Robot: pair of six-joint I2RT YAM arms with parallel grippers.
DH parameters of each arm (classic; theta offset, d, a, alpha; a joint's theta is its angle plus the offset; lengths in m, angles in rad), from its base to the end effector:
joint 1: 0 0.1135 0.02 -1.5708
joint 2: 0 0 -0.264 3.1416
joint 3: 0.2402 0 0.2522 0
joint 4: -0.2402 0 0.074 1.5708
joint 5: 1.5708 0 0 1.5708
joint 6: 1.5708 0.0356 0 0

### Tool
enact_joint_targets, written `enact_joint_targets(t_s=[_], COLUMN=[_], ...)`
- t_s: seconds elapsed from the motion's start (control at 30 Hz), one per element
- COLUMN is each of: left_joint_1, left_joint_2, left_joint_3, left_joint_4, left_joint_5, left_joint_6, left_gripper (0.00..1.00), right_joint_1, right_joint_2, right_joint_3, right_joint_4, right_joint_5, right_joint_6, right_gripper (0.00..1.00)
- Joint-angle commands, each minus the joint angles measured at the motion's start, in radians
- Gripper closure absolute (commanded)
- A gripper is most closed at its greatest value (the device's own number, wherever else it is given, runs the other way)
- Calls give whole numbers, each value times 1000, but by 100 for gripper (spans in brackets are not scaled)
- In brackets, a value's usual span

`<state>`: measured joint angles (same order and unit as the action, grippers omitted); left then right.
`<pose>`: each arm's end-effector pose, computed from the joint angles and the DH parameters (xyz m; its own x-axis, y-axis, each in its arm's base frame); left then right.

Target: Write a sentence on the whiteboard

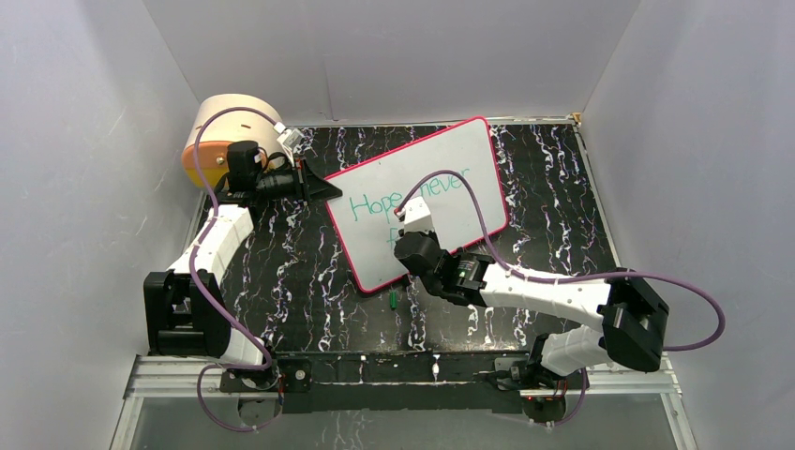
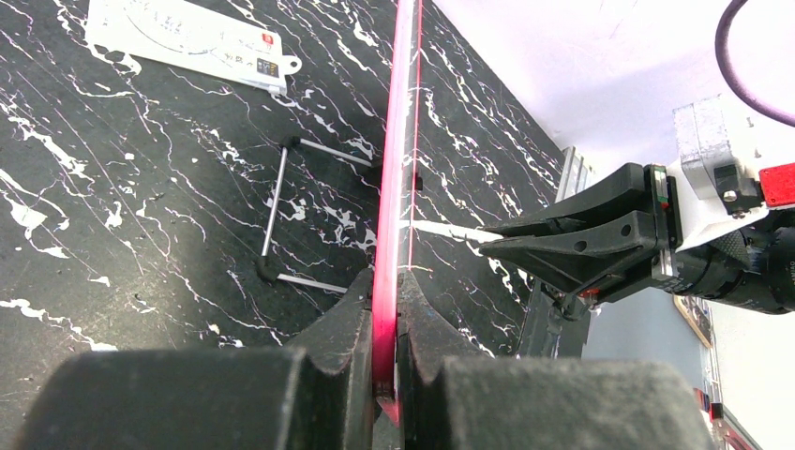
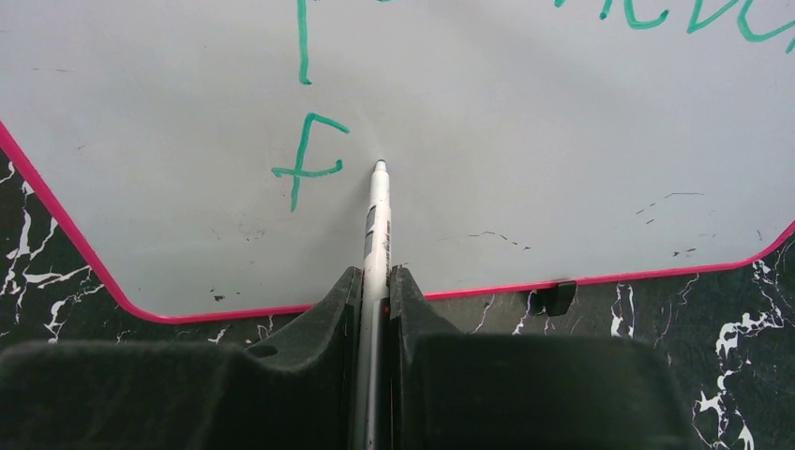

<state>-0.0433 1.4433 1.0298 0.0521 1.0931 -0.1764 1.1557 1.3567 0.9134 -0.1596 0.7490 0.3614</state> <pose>0.3177 -0.0454 0.2999 -0.4969 -0.0592 -0.8658 0.7746 0.4195 -0.4733 0.1405 0.2587 0.2639 -0.3709 -0.1995 -0.9070 -0.3344 0.9398 -0.0699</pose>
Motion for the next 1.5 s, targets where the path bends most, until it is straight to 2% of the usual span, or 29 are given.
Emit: enact_joint_targets(t_s=[0.0, 0.77, 1.47], left_joint_1=[-38, -38, -38], left_joint_2=[34, 35, 41], left_joint_3=[-37, -38, -35], left_joint_4=[-83, -84, -84], left_joint_5=[-167, -170, -170], left_joint_6=[102, 101, 100], left_gripper=[100, 100, 100], right_joint_1=[-10, -10, -10], right_joint_2=[14, -19, -14], right_joint_3=[14, 17, 26], right_joint_4=[64, 118, 85], right_joint_5=[23, -5, -68], right_joint_6=[-9, -40, -50], right_gripper=[100, 100, 100])
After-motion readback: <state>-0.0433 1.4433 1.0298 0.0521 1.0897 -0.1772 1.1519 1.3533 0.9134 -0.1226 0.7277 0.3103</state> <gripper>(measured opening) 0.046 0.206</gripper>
